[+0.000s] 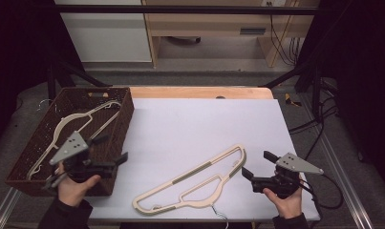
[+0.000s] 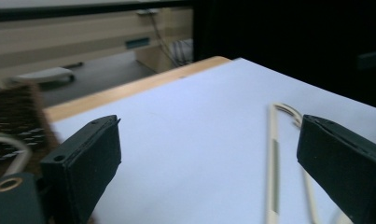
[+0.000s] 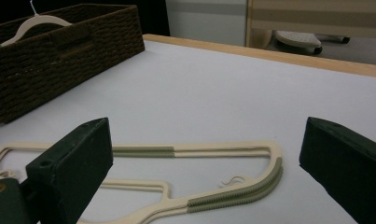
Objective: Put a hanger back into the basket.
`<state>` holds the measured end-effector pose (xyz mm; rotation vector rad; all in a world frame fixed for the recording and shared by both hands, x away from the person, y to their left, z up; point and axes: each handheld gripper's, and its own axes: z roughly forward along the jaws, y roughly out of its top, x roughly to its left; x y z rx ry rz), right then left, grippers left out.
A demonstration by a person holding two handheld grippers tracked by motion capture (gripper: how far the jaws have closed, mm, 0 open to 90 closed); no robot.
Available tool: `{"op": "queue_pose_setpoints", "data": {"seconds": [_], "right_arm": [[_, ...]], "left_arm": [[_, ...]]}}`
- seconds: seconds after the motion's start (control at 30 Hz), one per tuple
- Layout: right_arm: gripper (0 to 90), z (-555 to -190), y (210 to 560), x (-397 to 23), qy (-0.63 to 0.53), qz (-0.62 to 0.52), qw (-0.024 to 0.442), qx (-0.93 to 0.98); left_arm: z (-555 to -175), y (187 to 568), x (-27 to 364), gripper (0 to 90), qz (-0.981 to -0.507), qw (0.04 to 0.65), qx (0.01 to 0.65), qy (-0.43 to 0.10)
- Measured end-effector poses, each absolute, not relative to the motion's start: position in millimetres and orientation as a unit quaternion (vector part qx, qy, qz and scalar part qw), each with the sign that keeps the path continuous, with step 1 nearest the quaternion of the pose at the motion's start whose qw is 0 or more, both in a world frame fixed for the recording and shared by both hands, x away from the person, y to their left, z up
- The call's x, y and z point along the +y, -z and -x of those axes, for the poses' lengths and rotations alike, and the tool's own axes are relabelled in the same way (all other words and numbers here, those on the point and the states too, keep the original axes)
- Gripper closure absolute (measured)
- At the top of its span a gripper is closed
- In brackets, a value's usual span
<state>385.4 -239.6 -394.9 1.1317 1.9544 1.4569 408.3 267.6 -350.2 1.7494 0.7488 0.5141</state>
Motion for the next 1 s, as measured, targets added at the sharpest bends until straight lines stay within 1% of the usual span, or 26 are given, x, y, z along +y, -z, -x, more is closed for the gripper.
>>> {"op": "queue_pose_setpoints", "data": {"seconds": [0.2, 0.27, 0.4, 0.63, 0.67, 0.8, 1.0], "right_arm": [[4.2, -379.0, 395.4, -236.2, -0.523, -0.414, 0.216, 0.713], [4.8, -374.1, 396.7, -233.0, -0.519, -0.416, 0.209, 0.717], [6.0, -371.3, 399.5, -225.4, -0.502, -0.41, 0.206, 0.733], [7.3, -365.1, 404.5, -208.7, -0.478, -0.398, 0.205, 0.756], [7.8, -361.2, 405.6, -200.8, -0.471, -0.392, 0.205, 0.763], [8.5, -355.6, 413.1, -179.9, -0.459, -0.376, 0.184, 0.784], [15.0, -353.7, 428.4, -162.3, -0.444, -0.377, 0.159, 0.798]], "left_arm": [[-407.8, 369.4, 244.7, 6.6, -0.755, 0.545, 0.305, -0.198], [-408.9, 381.0, 232.9, 6.6, -0.769, 0.531, 0.301, -0.187], [-409.7, 393.0, 222.5, 6.4, -0.778, 0.524, 0.301, -0.174], [-409.8, 404.6, 221.5, 5.6, -0.784, 0.513, 0.308, -0.165], [-409.3, 404.9, 223.0, 5.4, -0.782, 0.514, 0.311, -0.167], [-408.1, 405.1, 226.1, 5.5, -0.778, 0.516, 0.315, -0.17], [-407.9, 405.6, 226.8, 5.5, -0.779, 0.513, 0.315, -0.172]]}}
